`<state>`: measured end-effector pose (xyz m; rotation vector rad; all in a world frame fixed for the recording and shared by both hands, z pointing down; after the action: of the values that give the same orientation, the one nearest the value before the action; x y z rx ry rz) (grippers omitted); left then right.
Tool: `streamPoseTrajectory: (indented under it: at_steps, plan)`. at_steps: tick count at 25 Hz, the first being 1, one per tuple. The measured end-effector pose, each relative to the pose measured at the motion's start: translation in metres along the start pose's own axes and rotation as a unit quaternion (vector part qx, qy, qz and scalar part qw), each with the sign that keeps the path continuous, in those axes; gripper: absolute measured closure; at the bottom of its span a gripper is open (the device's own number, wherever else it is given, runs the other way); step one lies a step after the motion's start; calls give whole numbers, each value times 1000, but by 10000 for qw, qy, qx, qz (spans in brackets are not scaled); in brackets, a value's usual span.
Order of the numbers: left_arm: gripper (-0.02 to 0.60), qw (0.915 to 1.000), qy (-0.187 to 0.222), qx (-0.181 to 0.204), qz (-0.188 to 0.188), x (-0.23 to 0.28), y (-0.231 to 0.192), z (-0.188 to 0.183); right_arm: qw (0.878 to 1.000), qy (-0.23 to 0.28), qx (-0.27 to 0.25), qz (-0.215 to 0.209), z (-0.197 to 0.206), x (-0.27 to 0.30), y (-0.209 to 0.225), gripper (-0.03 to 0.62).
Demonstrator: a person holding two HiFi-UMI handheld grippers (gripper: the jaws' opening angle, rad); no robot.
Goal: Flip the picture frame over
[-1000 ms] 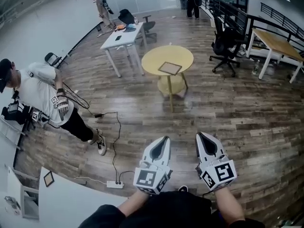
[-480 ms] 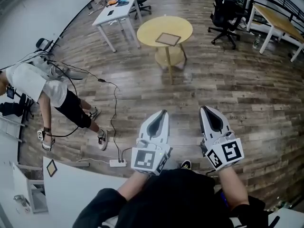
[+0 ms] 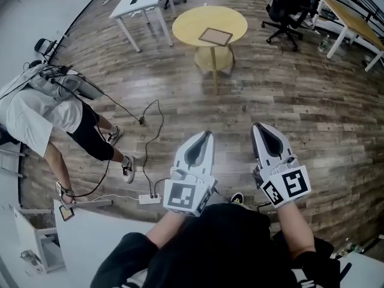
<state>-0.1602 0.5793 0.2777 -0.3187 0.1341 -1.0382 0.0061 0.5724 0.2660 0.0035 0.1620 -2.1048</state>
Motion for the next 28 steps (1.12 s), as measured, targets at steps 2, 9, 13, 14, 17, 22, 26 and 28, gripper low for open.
streamPoseTrajectory:
  at_steps: [2, 9, 13, 14, 17, 22, 26, 28]
  plan:
    - [552, 10000, 32, -42, 59, -1, -14, -2, 10000, -55, -67, 4, 2, 12, -9, 577]
    - [552, 9995, 62, -290, 84, 2, -48, -7, 9997, -163, -162, -70, 4, 47, -25, 577]
    - [552, 9997, 64, -225, 26, 10, -62, -11, 9997, -165, -164, -90, 9, 64, -22, 577]
    - [552, 9997, 104, -240, 14, 14, -65, -12, 9997, -160, -166, -85, 10, 69, -20, 577]
    - [552, 9997, 89, -226, -80, 28, -77, -15, 9997, -109, -161, -116, 13, 87, -12, 577]
    - [552, 9998, 61, -151, -126, 62, -90, -17, 9998, -34, -70, -175, 25, 117, 13, 577]
    - [552, 9998, 127, -36, -159, 109, -93, -21, 9997, 34, -124, -225, 35, 142, 49, 577]
    - [552, 9998, 122, -24, -162, 137, -92, -24, 9997, 39, -149, -213, 39, 155, 70, 577]
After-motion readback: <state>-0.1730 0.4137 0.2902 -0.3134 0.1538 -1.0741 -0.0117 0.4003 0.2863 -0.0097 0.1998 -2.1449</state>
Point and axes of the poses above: the fingertips, and each gripper's own axes: x forward along the fingers, y to its right, z out of its underside, the point moved 5 cm from there along -x, backward along the fingers, and after that the axes turned 13 degrees about -x, right-handed, at the moved point
